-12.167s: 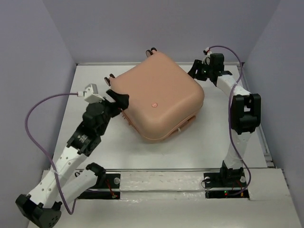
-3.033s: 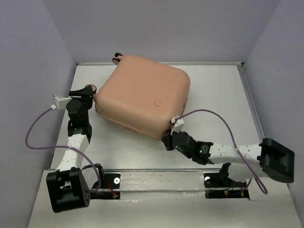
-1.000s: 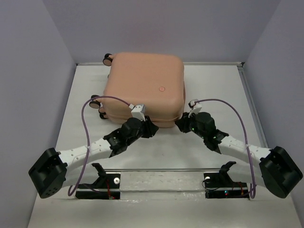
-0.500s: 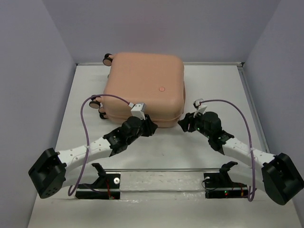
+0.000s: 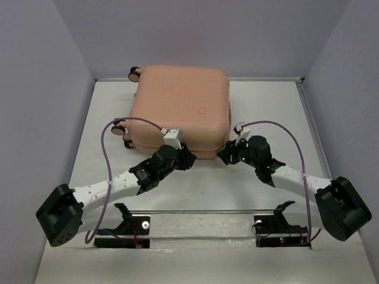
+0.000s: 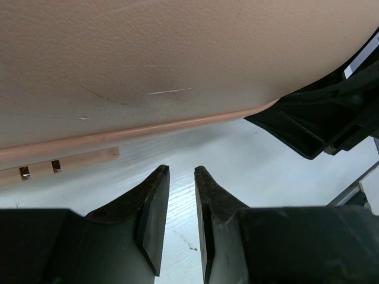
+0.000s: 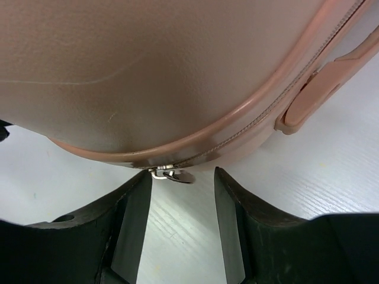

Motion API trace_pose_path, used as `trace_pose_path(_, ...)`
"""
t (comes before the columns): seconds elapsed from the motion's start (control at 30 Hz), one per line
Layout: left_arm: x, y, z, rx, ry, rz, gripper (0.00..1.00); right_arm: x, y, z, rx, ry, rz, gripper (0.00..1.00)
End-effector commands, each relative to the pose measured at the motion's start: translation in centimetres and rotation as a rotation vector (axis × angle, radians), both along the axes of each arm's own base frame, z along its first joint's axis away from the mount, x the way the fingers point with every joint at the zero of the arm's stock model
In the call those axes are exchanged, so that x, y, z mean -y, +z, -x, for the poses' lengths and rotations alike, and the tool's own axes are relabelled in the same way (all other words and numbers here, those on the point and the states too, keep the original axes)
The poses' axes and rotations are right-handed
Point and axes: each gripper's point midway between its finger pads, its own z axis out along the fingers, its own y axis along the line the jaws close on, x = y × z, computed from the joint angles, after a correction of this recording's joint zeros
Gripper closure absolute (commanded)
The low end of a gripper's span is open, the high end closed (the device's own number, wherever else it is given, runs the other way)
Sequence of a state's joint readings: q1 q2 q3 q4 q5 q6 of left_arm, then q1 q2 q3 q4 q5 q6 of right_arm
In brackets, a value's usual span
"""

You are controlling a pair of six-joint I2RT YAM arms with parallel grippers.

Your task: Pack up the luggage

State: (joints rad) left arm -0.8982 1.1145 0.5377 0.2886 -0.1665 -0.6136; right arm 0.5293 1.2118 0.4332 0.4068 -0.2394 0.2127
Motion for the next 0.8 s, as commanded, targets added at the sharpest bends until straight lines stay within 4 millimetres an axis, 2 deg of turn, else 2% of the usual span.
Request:
trace_pose_path(0.0,0.8,2.9,-1.4,0.083,0.021,0.033,0.65,-1.3,3.9,-2.0,0.132,0.026,-0.064,0.52)
trace_pose_path(0.07,0.9,2.9,-1.6,0.086,0.026,0.026,0.65,-1.5,4.4,-2.3,0.153,0.025,-0.079,0.58)
trace_pose_path(0.13,1.0,3.0,-2.0,0.092,0.033,0.022,0.65,-1.4,4.6,-2.4,0.161,0.016,-0.087,0.69)
trace_pose_path(0.17,1.1,2.8,-2.2,0.093,0.037,0.01,0.65,-1.4,4.8,-2.6,0.168,0.006,-0.095,0.76)
trace_pose_path(0.2,1.2,3.1,-2.5,0.103,0.042,0.014,0.65,-1.3,4.7,-2.7,0.168,0.001,-0.095,0.89)
trace_pose_path(0.23,1.3,3.3,-2.6,0.11,0.044,0.01,0.65,-1.3,4.9,-2.7,0.171,-0.003,-0.101,0.93)
trace_pose_path(0.37,1.7,3.7,-4.3,0.139,0.086,-0.015,0.65,-1.6,4.7,-1.4,0.115,0.004,-0.141,0.93)
trace_pose_path(0.4,1.8,3.7,-4.6,0.144,0.097,-0.019,0.65,-1.6,5.3,-0.9,0.122,0.001,-0.154,0.93)
trace_pose_path(0.43,2.1,4.5,-5.2,0.156,0.107,-0.008,0.65,-1.6,4.5,-0.1,0.086,0.0,-0.139,0.93)
trace_pose_path(0.5,2.5,4.4,-5.9,0.159,0.111,-0.019,0.65,-1.3,3.8,0.9,0.044,-0.02,-0.128,0.93)
trace_pose_path(0.53,3.0,5.2,-6.3,0.173,0.112,-0.002,0.65,-1.2,4.4,1.7,0.044,-0.016,-0.135,0.93)
trace_pose_path(0.6,3.8,4.6,-6.8,0.167,0.1,-0.017,0.65,-2.0,3.5,3.9,-0.017,0.03,-0.127,0.93)
trace_pose_path(0.63,4.4,5.3,-7.3,0.176,0.097,-0.006,0.65,-2.5,3.7,4.8,-0.021,0.052,-0.132,0.93)
trace_pose_path(0.67,4.8,5.3,-7.5,0.176,0.092,-0.006,0.65,-4.1,3.3,6.8,-0.048,0.118,-0.117,0.93)
trace_pose_path(0.73,5.9,5.3,-8.1,0.173,0.08,0.0,0.65,-6.2,4.0,7.5,-0.046,0.14,-0.096,0.93)
trace_pose_path(0.77,6.4,4.9,-8.2,0.163,0.062,-0.002,0.66,-8.6,4.0,8.2,-0.058,0.169,-0.072,0.93)
